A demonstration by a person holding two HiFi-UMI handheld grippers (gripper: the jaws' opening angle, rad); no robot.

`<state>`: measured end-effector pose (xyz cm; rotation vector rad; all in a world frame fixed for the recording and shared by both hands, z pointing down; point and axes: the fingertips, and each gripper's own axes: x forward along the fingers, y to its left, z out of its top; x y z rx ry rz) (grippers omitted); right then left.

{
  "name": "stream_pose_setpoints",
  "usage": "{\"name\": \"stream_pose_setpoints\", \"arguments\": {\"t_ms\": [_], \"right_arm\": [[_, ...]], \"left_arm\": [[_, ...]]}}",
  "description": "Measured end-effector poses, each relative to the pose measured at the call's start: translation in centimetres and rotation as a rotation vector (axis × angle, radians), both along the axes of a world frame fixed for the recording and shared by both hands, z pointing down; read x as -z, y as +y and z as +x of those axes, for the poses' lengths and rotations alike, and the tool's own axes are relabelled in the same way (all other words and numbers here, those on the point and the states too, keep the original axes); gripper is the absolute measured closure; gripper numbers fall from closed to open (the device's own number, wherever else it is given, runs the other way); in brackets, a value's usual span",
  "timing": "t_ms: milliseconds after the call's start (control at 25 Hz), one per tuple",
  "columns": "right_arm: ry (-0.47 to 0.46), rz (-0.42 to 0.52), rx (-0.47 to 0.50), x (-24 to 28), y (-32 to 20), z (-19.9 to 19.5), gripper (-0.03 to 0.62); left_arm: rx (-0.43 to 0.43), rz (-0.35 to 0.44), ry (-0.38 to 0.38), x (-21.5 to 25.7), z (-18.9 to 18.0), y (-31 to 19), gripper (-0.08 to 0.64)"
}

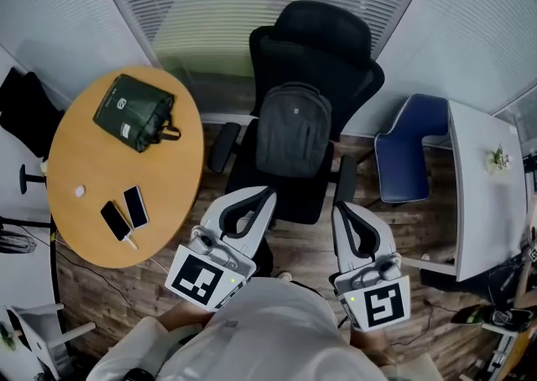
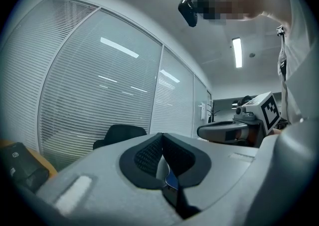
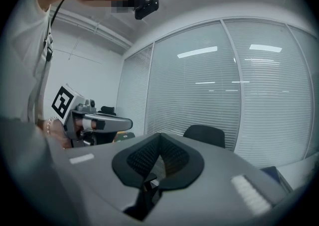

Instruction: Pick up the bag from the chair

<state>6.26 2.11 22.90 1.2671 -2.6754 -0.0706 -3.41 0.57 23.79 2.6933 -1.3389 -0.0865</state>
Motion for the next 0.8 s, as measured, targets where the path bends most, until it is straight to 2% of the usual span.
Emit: {"name": "stream_pose_setpoints", "arguments": {"t_ms": [800], "right_arm": [[0.019,0.027,-0.007,-0.1,-11.0,-7.3,0.589]], "left_arm": [[-0.016,0.007,0.006,-0.7,-7.0,-11.4,0.555]]}}
